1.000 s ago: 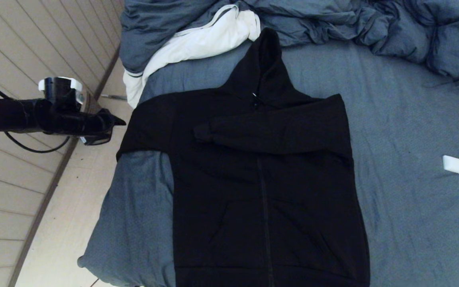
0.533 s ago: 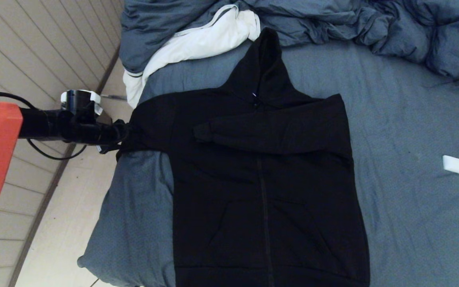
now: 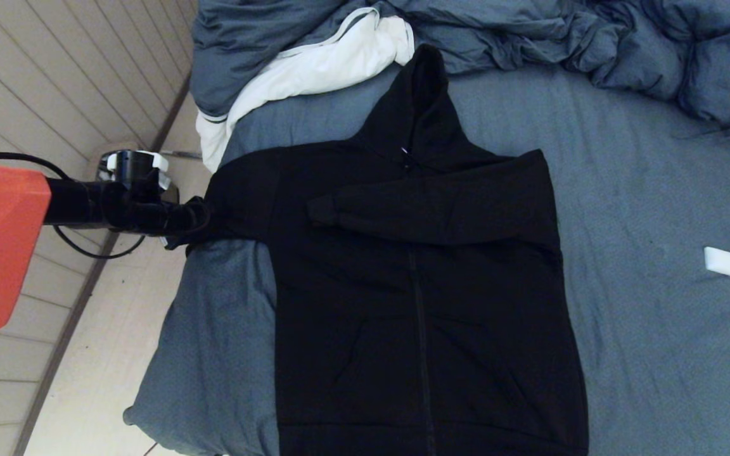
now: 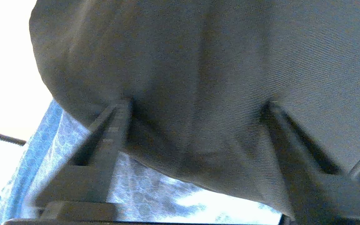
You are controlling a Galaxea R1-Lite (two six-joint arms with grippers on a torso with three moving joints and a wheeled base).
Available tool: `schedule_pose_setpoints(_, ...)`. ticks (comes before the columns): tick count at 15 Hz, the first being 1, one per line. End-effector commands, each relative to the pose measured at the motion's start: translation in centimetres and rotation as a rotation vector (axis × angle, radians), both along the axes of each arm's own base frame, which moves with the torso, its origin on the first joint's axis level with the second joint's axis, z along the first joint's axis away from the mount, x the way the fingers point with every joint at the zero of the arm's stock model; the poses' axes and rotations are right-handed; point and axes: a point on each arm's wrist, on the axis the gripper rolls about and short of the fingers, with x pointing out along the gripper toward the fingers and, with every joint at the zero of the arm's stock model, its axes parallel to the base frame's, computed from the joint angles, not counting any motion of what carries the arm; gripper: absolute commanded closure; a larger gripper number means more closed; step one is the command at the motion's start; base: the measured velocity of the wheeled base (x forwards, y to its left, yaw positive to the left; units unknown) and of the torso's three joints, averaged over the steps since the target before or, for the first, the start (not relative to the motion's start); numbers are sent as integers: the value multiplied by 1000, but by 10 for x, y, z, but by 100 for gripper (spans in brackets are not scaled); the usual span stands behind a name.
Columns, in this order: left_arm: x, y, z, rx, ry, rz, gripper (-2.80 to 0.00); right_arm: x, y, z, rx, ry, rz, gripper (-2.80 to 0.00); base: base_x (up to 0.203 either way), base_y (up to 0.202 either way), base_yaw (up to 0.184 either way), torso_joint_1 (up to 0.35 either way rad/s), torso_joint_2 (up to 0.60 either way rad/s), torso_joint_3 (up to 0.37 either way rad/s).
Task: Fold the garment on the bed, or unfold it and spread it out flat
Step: Fold the black sweatshirt
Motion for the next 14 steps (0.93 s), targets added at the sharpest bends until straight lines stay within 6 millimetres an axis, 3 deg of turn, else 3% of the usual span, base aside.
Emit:
schedule_pose_setpoints(1,0,-1,-1,-5,6,-2,0,0,0,0,-1,2,0,0,0,0,0,0,0,0)
schedule_pose_setpoints(8,-2,0,11,-5,-22,17,0,0,0,0,-1,2,0,0,0,0,0,0,0,0)
schedule_pose_setpoints(14,-13,2,41,3,-88,49,0,0,0,0,-1,2,0,0,0,0,0,0,0,0)
